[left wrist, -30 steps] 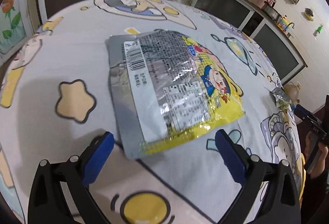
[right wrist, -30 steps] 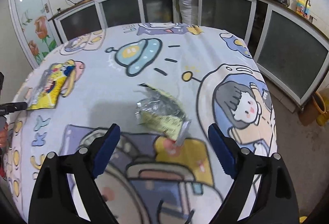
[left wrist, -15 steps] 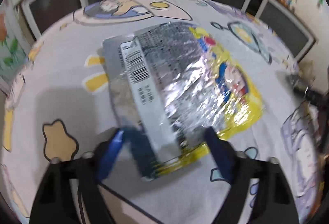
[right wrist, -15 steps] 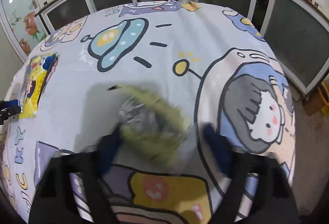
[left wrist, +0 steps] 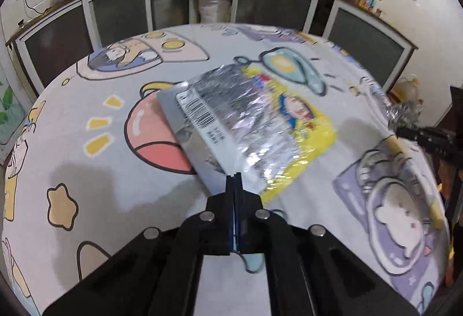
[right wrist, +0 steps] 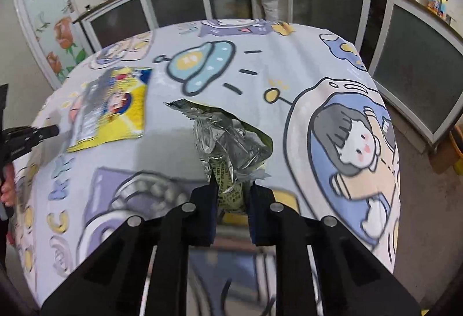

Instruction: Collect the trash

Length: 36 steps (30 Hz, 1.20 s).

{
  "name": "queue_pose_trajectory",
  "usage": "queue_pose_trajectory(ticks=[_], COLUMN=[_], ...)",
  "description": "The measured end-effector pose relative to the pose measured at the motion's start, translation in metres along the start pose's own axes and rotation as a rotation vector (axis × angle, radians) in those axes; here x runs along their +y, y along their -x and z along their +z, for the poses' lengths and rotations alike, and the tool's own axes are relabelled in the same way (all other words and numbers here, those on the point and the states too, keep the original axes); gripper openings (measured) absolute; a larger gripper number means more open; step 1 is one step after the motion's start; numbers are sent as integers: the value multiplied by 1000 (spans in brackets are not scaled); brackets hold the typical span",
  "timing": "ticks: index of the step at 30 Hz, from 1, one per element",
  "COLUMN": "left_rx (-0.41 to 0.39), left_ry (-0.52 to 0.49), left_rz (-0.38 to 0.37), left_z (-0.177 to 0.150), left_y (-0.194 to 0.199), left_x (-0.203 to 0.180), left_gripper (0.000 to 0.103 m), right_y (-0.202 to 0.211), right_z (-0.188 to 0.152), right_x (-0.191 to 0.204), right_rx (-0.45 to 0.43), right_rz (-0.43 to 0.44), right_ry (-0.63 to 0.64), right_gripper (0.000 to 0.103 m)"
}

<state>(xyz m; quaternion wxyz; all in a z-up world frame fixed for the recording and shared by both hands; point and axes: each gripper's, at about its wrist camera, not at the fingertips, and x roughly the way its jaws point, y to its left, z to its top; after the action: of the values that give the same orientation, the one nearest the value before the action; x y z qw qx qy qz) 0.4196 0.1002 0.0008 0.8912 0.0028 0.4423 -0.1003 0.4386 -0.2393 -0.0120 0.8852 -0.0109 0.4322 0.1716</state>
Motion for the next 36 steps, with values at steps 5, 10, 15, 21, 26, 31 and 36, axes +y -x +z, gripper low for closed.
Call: queue_pose_trajectory(ticks=[5, 10, 15, 21, 26, 31, 36], left_rx=[-42, -27, 2, -30, 50, 215, 442], left_ry=[2, 0, -75, -391, -785, -932, -926], left_rz=[-44, -76, -53, 52, 222, 237, 71], left_z=[-6, -14, -3, 32, 38, 60, 101], left_y=[30, 43, 38, 27, -17, -66, -90], left_x=[-9, -13, -27, -66, -110, -111, -93], left_gripper=[0, 0, 21, 95, 95, 95, 95], right_y=[43, 73, 94, 105, 104, 98, 98], right_z=[-16, -31, -43, -55, -58, -52, -48], right_x=[10, 16, 15, 3, -3, -5, -2], right_rx=[-43, -60, -85, -95, -94, -80, -67], right_rz=[15, 23, 53, 100, 118, 138, 167], right_ry=[11, 23, 14, -6, -2, 13, 40], right_gripper=[17, 17, 17, 17, 17, 17, 17])
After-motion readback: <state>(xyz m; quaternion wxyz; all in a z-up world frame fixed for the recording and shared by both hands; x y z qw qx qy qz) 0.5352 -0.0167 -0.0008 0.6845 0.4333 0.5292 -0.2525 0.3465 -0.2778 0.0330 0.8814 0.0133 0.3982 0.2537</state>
